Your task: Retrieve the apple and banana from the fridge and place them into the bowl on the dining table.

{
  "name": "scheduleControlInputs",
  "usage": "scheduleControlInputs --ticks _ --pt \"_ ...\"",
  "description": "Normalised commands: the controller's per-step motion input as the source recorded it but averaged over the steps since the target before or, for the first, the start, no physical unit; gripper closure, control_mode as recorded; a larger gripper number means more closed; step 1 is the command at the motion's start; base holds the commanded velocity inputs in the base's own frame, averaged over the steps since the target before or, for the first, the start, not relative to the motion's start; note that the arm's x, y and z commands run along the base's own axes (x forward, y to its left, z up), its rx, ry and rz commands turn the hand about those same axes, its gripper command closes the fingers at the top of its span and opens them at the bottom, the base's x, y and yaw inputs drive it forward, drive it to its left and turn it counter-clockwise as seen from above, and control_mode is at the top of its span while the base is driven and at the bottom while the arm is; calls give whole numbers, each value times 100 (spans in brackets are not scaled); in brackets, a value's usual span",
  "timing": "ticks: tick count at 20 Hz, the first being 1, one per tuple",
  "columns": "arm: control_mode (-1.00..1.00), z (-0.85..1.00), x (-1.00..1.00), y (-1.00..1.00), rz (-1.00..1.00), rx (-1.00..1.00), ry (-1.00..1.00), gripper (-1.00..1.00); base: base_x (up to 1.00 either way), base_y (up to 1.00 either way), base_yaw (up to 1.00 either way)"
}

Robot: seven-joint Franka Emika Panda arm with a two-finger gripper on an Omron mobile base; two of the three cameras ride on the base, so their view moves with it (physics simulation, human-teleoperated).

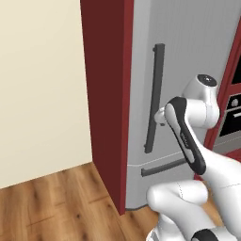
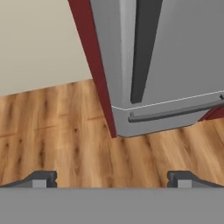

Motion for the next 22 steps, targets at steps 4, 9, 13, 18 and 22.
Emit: scheduleControlInputs --ticks 4,9,13,18,22 --pt "-100 0 64 -47 9 0 0 -100 0 0 0" --pt "-100 0 56 -31 10 0 -1 -100 0 0 0" --pt "-100 0 49 -2 9 0 -12 -100 0 0 0" --pt "-100 0 49 0 1 0 -12 -100 0 0 0" --pt "-100 0 19 0 0 0 -24 -100 0 0 0"
